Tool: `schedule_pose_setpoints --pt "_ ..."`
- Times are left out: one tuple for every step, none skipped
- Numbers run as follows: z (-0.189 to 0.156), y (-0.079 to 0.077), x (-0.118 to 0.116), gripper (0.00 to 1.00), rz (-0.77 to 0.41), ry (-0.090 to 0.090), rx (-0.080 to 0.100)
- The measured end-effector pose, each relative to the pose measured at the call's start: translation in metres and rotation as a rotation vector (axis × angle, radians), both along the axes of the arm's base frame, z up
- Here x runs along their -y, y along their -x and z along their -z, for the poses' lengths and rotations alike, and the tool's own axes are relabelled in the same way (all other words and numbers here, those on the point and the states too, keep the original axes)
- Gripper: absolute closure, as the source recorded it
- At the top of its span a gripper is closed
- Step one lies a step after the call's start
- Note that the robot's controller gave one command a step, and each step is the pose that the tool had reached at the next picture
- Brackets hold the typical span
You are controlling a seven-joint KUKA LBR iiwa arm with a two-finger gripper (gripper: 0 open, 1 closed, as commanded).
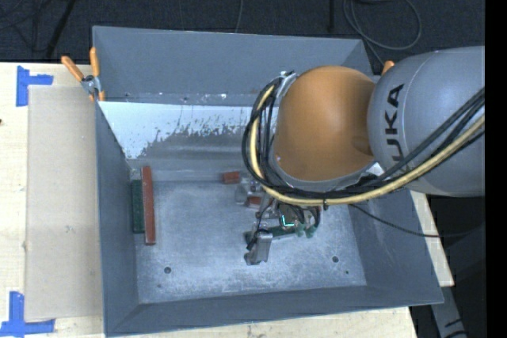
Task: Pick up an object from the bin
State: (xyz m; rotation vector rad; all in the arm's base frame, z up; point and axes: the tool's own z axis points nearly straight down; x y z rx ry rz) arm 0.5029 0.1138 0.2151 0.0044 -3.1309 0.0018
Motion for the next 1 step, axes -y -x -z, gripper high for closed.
schedule_pose_setpoints --pt "-0.0041 -0.0018 0.001 1.0 0.005 -0.001 0.008"
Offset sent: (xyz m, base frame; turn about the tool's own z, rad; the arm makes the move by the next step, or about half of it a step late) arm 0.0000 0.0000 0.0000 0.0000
